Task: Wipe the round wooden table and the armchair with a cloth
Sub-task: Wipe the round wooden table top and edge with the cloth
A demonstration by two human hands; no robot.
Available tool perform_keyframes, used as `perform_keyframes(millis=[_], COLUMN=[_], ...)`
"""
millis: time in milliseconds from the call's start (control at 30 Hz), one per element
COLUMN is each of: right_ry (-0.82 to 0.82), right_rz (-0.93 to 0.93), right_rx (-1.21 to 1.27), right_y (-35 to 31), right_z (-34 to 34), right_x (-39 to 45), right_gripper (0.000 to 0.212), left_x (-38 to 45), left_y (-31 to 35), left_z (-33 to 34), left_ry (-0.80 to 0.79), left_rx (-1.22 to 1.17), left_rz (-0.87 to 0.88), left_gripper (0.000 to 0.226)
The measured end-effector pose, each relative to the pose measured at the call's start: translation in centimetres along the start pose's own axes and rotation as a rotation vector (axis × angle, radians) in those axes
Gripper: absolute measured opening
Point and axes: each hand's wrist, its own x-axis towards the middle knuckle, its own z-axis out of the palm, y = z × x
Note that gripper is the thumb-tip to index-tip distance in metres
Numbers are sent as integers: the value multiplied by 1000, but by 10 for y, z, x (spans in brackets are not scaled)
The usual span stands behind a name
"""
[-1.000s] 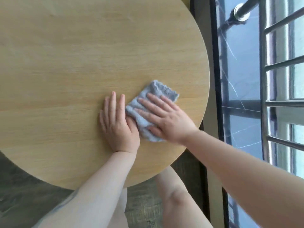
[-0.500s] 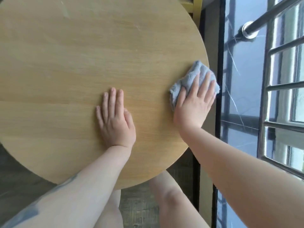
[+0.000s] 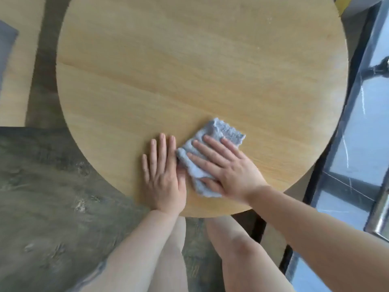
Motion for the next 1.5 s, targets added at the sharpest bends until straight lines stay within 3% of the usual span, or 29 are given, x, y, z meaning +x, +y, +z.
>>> perform_keyframes(millis=[33, 133, 167, 200, 267, 333, 367, 400, 467, 500, 533, 600, 667, 700, 733, 833, 867, 900, 1000, 1033, 1067, 1100, 1167, 1200, 1233, 1333, 1367, 1400, 1500], right_ry=[30, 275, 275, 228, 39, -81, -92, -61, 93, 139, 138, -7, -171, -179, -145, 97, 116, 69, -219, -231, -208, -139, 47, 79, 59, -268, -277, -226, 98], right_rz=[122, 1070, 1181, 1090, 443, -114, -147, -6, 584, 777, 786, 275, -309, -379, -257, 554, 624, 509, -377, -524, -480, -259, 381, 476, 332, -611, -715, -597, 312], right_rx=[-7, 99, 116, 118, 97, 1, -34, -44, 5, 13, 14, 10, -93, -150, -141, -19, -28, -57, -172, -240, -268, -225, -123, -105, -152, -266, -310, -295, -94], right_y=[11, -4, -30, -59, -101, -72, -53, -39, -43, -63, -90, -132, -107, -88, -71, -67, -84, -103, -100, -83, -67, -53, -39, -46, -57, -59, -51, -45, -31], right_z=[-1, -3, 1, 4, 10, 8, 4, 1, -2, 3, 9, 19, 15, 9, 4, -6, -2, 3, 4, -3, -9, -13, -18, -18, -14, -17, -21, -22, -21], right_x=[3, 17, 27, 38, 52, 66, 71, 72, 68, 68, 72, 86, 115, 130, 139, 139, 135, 133, 162, 186, 207, 221, 226, 223, 221, 246, 267, 284, 285], right_gripper=[56, 57, 59, 61, 61, 59, 58, 57, 55, 56, 57, 60, 61, 61, 60, 57, 57, 59, 63, 63, 62, 59, 55, 54, 55, 59, 59, 58, 54], left_x=[1, 6, 8, 10, 12, 12, 12, 12, 14, 16, 17, 18, 18, 17, 17, 20, 21, 23, 25, 25, 25, 25, 28, 30, 33, 40, 40, 41, 41], left_y=[-9, -31, -36, -41, -52, -68, -76, -82, -90, -91, -91, -91, -98, -103, -107, -105, -101, -97, -92, -92, -92, -91, -85, -81, -78, -71, -70, -69, -66], left_z=[-3, -9, -11, -12, -15, -18, -20, -22, -23, -24, -25, -28, -30, -31, -31, -30, -31, -31, -30, -30, -30, -29, -24, -22, -20, -15, -14, -14, -16], left_ry=[9, 46, 53, 61, 78, 92, 91, 88, 97, 107, 120, 141, 140, 131, 118, 123, 143, 165, 210, 217, 217, 208, 184, 180, 182, 196, 206, 212, 206], left_rx=[-23, -69, -74, -82, -114, -174, -209, -244, -312, -355, -403, -505, -617, -649, -656, -631, -623, -619, -691, -706, -683, -634, -543, -491, -431, -335, -310, -288, -284], left_rz=[-31, -165, -209, -245, -306, -349, -338, -309, -270, -280, -301, -326, -297, -265, -233, -238, -273, -312, -452, -486, -500, -501, -542, -595, -659, -793, -797, -797, -788], left_gripper=[55, 54, 54, 54, 57, 59, 58, 55, 53, 53, 54, 56, 61, 63, 65, 65, 67, 70, 84, 87, 87, 84, 74, 68, 65, 64, 63, 62, 63])
